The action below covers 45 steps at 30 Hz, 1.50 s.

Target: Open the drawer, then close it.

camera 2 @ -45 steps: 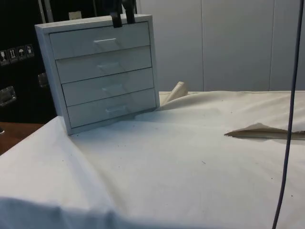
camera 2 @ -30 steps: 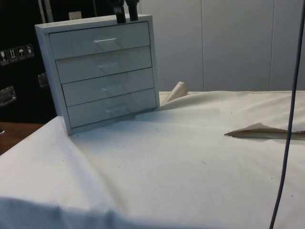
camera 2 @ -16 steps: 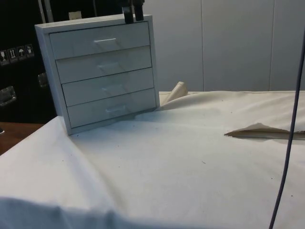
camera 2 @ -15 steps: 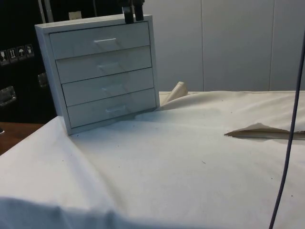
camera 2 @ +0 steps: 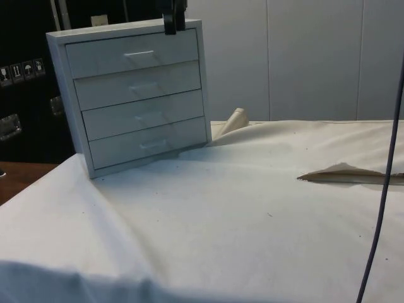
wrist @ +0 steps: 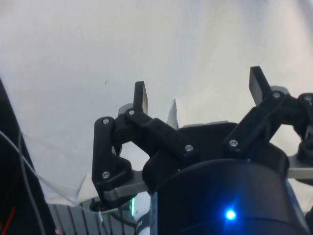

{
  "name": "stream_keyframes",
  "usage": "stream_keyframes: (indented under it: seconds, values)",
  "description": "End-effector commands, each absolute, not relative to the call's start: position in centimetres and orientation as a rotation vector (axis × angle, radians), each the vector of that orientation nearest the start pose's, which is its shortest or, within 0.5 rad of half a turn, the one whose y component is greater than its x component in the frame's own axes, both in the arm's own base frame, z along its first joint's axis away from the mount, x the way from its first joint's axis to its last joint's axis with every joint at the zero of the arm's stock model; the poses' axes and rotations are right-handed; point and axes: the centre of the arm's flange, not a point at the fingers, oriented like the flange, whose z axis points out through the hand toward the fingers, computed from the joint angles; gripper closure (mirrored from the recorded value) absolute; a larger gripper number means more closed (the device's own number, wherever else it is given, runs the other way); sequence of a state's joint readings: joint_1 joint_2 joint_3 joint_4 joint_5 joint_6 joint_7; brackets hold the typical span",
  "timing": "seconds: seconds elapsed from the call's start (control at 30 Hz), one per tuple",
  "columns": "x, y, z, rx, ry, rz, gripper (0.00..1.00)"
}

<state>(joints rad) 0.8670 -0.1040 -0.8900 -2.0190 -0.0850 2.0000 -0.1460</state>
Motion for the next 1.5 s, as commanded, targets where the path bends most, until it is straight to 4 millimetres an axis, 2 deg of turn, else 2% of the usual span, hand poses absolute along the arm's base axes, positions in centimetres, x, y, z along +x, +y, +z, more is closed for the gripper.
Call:
stream_keyframes:
  seconds: [0.0, 0.5, 1.47]
  values:
    - [54.2, -3.2, 48.3, -3.14, -0.266, -0.112, 0.0]
    - [54.3, -3.5, 46.9, -3.123, -0.421, -0.186, 0.0]
    - [54.4, -3.4, 46.1, -3.079, -0.758, -0.232, 0.0]
